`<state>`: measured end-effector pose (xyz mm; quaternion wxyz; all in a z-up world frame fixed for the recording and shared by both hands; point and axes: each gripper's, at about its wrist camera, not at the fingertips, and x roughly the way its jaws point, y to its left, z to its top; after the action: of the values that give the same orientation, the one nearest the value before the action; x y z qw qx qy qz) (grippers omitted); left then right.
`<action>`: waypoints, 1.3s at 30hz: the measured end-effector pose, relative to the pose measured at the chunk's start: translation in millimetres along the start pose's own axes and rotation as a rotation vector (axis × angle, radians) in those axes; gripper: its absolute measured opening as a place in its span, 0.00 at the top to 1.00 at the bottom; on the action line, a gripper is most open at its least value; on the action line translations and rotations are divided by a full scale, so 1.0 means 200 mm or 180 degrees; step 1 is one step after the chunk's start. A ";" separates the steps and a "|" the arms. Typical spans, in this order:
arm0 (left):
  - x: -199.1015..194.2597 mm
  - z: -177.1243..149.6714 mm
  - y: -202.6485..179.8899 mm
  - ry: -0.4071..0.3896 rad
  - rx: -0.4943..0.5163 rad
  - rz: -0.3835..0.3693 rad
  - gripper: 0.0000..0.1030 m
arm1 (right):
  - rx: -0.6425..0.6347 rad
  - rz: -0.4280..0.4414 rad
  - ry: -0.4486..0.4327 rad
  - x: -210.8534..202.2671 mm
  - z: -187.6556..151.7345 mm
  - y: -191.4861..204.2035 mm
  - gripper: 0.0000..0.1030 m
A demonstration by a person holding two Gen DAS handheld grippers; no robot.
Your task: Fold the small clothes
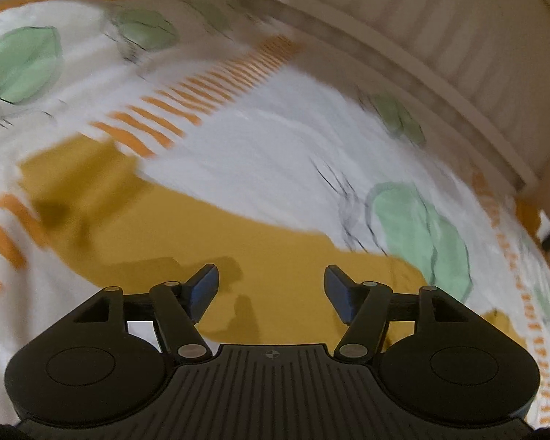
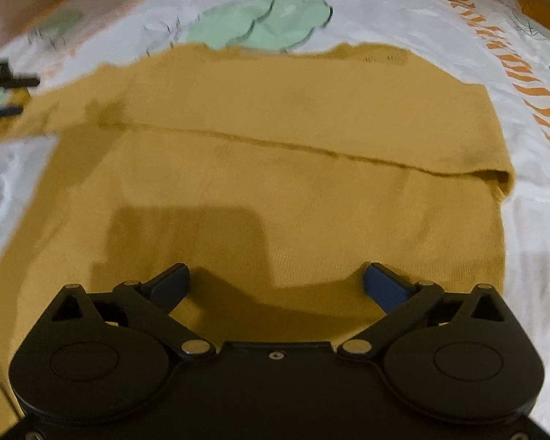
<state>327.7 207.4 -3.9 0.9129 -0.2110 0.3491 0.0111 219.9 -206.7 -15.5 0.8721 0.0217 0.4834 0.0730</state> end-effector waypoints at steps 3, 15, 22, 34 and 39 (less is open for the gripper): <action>-0.06 0.11 0.18 -0.0088 -0.0083 0.0091 0.40 | 0.0206 0.0283 -0.0206 -0.07 0.02 0.01 0.06; 0.01 0.35 0.86 -0.0198 -0.1014 0.0186 0.40 | -0.0070 0.0794 -0.0740 -0.14 0.17 0.36 0.06; 0.16 0.31 0.91 0.0007 -0.0980 0.0297 0.40 | -0.0124 0.0857 -0.0676 -0.10 0.18 0.44 0.06; 0.21 0.31 0.97 -0.0150 -0.1134 0.0400 0.92 | 0.0007 0.0778 -0.0603 -0.09 0.13 0.34 0.06; 0.11 0.34 0.85 -0.0333 -0.1053 0.0263 0.95 | 0.0140 0.0715 -0.0556 -0.11 0.10 0.24 0.06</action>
<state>358.4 387.2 -36.4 0.8815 -0.3429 0.3029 0.1168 220.9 -161.8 18.2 0.8965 0.1011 0.4016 0.1574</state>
